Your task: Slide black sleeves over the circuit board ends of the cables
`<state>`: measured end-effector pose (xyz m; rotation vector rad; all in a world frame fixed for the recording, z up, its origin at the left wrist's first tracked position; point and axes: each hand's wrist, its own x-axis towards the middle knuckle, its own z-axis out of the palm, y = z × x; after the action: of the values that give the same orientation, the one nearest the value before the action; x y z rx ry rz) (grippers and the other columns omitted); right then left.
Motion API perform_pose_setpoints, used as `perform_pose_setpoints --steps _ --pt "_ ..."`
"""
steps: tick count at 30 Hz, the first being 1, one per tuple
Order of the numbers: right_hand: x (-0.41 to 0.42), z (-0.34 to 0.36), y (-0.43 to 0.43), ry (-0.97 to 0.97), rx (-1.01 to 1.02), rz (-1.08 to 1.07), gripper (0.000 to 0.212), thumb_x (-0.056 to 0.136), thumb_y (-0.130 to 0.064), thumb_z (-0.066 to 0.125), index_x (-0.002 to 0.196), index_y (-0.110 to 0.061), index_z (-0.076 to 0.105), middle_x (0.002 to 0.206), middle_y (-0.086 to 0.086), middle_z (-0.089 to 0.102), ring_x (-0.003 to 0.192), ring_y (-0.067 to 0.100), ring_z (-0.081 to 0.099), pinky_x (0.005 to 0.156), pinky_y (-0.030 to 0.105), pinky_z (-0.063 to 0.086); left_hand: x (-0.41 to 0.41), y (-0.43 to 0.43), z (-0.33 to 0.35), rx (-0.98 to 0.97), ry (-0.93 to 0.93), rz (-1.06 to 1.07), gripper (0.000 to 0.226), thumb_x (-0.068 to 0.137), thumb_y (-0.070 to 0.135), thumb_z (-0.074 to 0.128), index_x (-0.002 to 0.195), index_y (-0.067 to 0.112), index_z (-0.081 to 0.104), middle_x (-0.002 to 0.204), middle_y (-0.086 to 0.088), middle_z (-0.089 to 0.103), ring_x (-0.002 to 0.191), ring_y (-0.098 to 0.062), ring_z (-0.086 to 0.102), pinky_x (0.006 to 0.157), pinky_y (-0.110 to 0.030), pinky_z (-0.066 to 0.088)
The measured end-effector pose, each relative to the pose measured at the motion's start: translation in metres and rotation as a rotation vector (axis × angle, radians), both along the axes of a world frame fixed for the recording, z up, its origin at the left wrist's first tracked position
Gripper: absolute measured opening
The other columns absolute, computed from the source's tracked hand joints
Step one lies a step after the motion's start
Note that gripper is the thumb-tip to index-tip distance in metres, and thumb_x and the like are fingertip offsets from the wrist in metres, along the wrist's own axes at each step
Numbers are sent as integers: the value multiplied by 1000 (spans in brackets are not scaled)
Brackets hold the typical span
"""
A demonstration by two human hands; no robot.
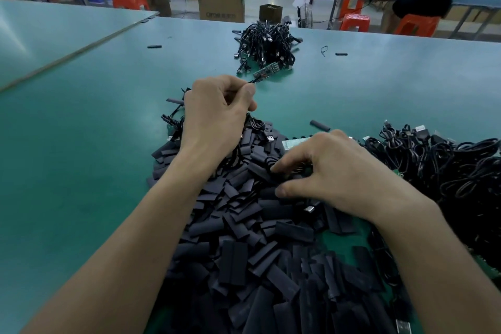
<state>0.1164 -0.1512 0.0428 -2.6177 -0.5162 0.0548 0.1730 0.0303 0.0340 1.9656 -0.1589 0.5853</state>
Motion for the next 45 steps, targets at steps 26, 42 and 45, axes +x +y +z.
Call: perform_pose_setpoints --steps 26,42,45 --pt "0 -2 4 -130 434 3 20 85 -11 75 83 -31 79 87 -25 71 60 2 68 65 16 55 0 0 -1 44 11 30 23 96 29 67 73 33 67 65 25 68 59 6 62 55 -8 44" --pt "13 -1 -15 -281 609 -253 23 103 -19 51 100 -39 63 71 -8 58 62 9 54 66 43 52 -10 -5 2 83 148 -281 13 95 22 68 83 20 74 73 12 75 71 -12 72 73 -29 60" --pt "15 -3 -19 -285 608 -323 28 105 -21 47 89 -39 60 72 -6 62 62 4 57 64 36 52 -13 -8 1 126 178 -349 14 95 22 68 82 20 74 72 10 75 73 -22 72 76 -39 60"
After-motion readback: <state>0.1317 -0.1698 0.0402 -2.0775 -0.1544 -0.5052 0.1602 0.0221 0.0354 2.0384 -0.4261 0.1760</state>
